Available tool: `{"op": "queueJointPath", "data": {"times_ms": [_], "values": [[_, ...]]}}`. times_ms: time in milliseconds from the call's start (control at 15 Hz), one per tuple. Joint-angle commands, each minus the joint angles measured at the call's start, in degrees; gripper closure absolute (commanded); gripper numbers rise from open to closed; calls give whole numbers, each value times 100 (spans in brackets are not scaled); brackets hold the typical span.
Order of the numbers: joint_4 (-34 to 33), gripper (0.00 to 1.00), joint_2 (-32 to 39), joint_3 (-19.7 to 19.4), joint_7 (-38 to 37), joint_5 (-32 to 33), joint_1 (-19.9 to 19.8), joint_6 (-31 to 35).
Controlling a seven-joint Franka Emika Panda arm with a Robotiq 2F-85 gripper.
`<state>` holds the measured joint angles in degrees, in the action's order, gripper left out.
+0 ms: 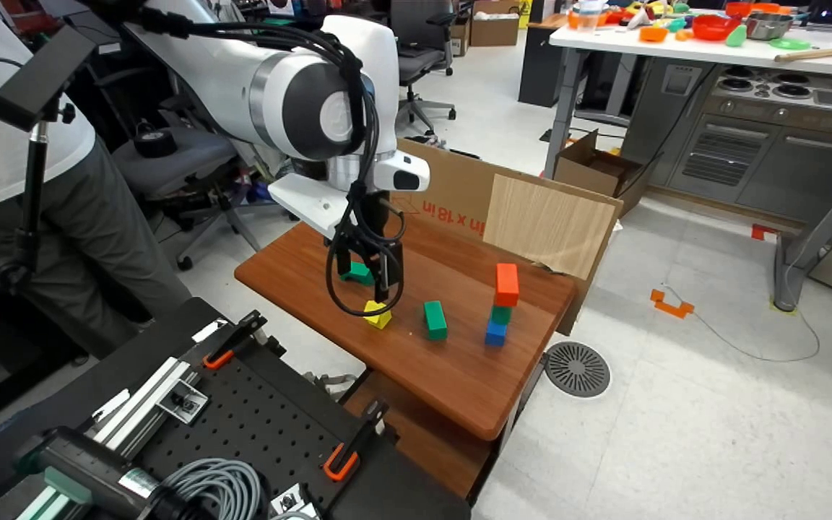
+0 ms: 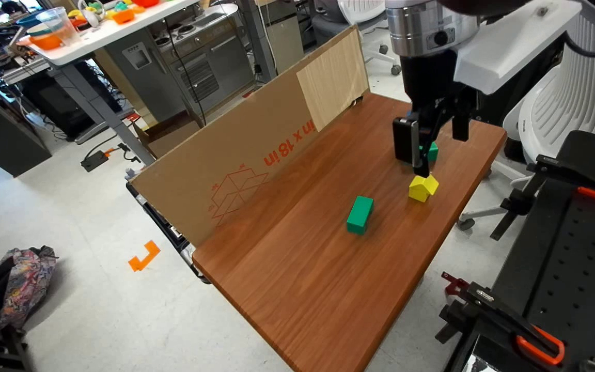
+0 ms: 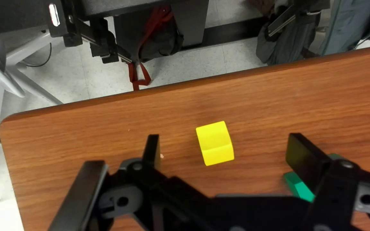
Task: Moe the triangular block to the left
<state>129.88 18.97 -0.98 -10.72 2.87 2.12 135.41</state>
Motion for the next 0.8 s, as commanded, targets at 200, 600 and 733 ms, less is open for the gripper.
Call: {"op": "queueJointPath", "data": {"times_ms": [200, 600, 733], "values": [[-268, 0, 608, -93, 203, 74, -18, 562], [-382, 3, 1002, -86, 424, 62, -1, 961], [-432, 10, 1073, -80, 477, 52, -3, 972]]}}
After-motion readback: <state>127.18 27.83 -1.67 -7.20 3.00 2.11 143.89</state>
